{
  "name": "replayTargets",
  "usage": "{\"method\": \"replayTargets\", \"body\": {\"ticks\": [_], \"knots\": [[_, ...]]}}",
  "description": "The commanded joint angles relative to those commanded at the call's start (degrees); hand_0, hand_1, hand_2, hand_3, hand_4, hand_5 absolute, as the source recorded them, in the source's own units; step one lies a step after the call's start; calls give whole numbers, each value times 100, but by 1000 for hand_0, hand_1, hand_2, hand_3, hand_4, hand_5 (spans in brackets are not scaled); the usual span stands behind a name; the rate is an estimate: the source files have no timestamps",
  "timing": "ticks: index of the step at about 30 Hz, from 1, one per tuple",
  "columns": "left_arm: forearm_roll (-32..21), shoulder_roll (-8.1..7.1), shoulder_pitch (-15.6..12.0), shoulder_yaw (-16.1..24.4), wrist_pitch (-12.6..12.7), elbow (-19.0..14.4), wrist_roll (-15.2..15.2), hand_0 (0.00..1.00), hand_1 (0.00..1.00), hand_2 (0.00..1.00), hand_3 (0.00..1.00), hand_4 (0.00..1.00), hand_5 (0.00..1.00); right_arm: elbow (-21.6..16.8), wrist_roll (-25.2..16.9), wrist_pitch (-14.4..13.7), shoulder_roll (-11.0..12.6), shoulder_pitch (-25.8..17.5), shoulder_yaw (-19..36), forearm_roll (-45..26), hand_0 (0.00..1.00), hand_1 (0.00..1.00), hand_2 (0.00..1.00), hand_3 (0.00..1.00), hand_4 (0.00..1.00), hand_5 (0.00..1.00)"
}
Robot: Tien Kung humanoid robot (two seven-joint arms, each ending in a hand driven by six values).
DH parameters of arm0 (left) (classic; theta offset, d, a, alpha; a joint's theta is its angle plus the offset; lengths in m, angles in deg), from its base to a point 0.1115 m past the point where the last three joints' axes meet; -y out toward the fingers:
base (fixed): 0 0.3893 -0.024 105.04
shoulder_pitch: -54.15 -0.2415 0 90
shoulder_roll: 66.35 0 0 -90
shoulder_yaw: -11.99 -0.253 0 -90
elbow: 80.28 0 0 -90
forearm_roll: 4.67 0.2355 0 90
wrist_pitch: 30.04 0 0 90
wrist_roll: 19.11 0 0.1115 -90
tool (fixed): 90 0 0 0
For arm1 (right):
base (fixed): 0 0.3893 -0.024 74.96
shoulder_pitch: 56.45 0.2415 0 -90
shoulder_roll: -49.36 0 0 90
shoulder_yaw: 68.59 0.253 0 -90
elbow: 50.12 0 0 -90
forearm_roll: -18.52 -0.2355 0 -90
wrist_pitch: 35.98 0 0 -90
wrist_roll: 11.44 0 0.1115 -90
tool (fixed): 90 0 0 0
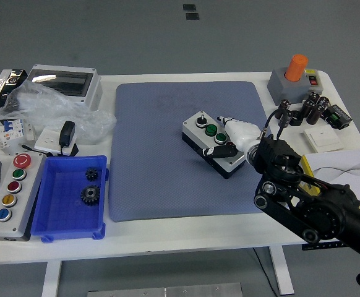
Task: Pick up the button,place it on the desk,press the button,press the button
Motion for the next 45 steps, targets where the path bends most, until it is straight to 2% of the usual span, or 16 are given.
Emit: {"method": "replayTargets", "body": {"ticks": [6, 7, 12, 13, 18, 19, 24, 25, 30, 31, 36, 37, 42, 43, 45], "knots": [[2, 1, -1, -10, 3, 0, 6, 673, 691, 627, 669, 643, 332, 40, 0, -147, -15, 40, -131, 31, 805, 955, 998, 998, 998, 709], [5, 1, -1, -9, 3, 0, 7, 672, 692, 627, 667, 637, 328, 52, 0, -163, -17, 47, -156, 35, 620, 830, 900, 998, 998, 673], [29, -4, 5, 10, 5, -4, 14, 672, 692, 627, 667, 637, 328, 111, 0, -184, -37, 71, -291, 26, 620, 830, 900, 998, 998, 673], [30, -4, 7, 13, 6, -4, 15, 673, 692, 626, 664, 628, 318, 116, 0, -195, -42, 73, -315, 37, 373, 698, 756, 998, 998, 540], [40, -6, 16, 18, 13, -5, 24, 673, 692, 626, 664, 628, 318, 122, 0, -254, -60, 94, -410, 103, 373, 698, 756, 998, 998, 540], [41, -7, 20, 17, 16, -5, 27, 672, 693, 625, 662, 620, 311, 123, 0, -271, -62, 101, -432, 122, 328, 661, 700, 965, 998, 500], [47, -6, 25, 22, 47, -3, 45, 672, 693, 625, 662, 620, 311, 89, 0, -324, -43, 149, -536, 174, 328, 661, 700, 965, 998, 500], [44, -6, 24, 20, 51, -2, 47, 673, 693, 624, 659, 612, 305, 83, 0, -334, -41, 159, -556, 188, 263, 573, 587, 702, 916, 392], [46, -2, 18, 24, 66, 1, 57, 673, 693, 624, 659, 612, 305, 84, 0, -359, -45, 182, -639, 243, 263, 573, 587, 702, 916, 392], [48, -1, 19, 26, 68, 1, 59, 674, 696, 625, 659, 611, 305, 89, 0, -365, -49, 184, -658, 254, 193, 497, 536, 577, 795, 290], [87, 2, 21, 65, 82, -2, 73, 674, 696, 625, 659, 611, 305, 100, 0, -426, -70, 184, -720, 318, 193, 497, 536, 577, 795, 290], [101, 3, 22, 78, 86, -3, 78, 674, 698, 625, 660, 609, 305, 100, 0, -449, -73, 186, -730, 342, 181, 464, 485, 473, 763, 291], [144, 1, 33, 123, 110, -6, 108, 674, 698, 625, 660, 609, 305, 104, 0, -558, -75, 194, -770, 441, 181, 464, 485, 473, 763, 291], [153, 1, 35, 133, 116, -6, 117, 674, 698, 627, 660, 609, 308, 104, 0, -578, -74, 195, -781, 460, 178, 452, 453, 406, 735, 271], [166, 3, 37, 149, 128, -6, 135, 674, 698, 627, 660, 609, 308, 106, 0, -615, -77, 196, -807, 498, 178, 452, 453, 406, 735, 271]]}}
